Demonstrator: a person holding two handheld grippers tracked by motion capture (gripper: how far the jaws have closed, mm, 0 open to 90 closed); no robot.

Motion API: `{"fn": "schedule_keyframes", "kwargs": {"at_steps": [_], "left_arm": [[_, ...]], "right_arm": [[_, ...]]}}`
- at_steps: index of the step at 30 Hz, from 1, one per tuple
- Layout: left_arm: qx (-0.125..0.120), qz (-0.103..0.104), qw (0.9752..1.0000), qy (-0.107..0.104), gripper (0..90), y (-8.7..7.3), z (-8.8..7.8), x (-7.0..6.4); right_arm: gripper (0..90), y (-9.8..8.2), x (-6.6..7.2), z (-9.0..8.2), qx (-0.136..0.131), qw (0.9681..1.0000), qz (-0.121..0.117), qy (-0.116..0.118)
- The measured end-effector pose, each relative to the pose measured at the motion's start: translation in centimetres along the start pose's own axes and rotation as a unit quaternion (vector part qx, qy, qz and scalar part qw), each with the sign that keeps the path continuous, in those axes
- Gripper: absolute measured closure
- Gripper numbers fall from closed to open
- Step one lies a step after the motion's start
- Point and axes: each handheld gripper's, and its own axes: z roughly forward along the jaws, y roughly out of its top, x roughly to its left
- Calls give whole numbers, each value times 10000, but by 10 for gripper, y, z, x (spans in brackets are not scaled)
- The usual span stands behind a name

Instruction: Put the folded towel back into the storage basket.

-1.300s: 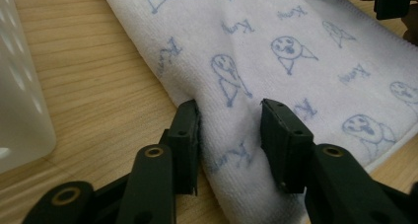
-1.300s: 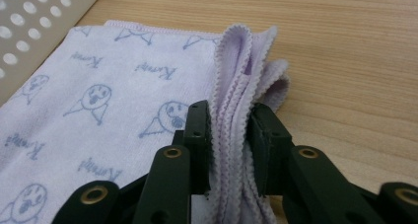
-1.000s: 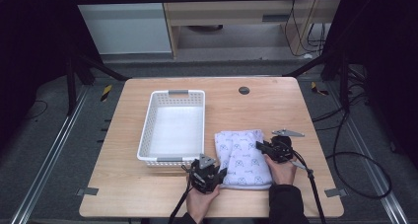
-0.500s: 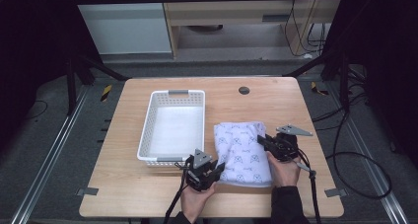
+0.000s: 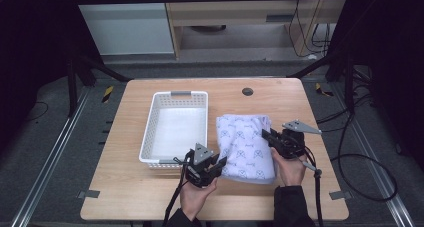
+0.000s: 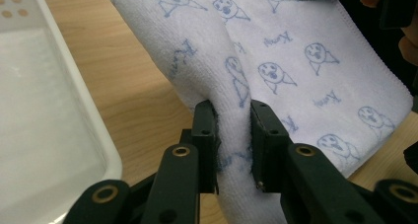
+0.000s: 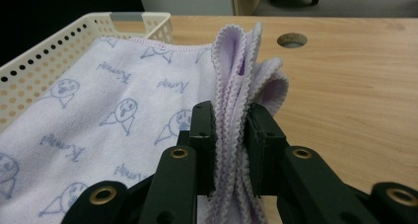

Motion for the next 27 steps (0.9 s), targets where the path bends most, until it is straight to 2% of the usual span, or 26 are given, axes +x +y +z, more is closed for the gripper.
{"fn": "schedule_keyframes", "kwargs": {"at_steps": [8, 14, 24, 27], "left_arm": [[-97, 87, 9999, -36, 741, 15, -8, 1], [-139, 193, 9997, 19, 742, 22, -13, 1], [-227, 101, 9997, -52, 741, 29, -22, 11], [-295, 119, 9995, -28, 741, 33, -28, 15]], "right_arm": [[756, 16, 6, -10, -180, 9998, -78, -64], [756, 24, 9, -12, -265, 9995, -117, -81], [755, 36, 20, -12, -344, 9991, -226, -82], [755, 43, 27, -13, -400, 9987, -298, -74]]}}
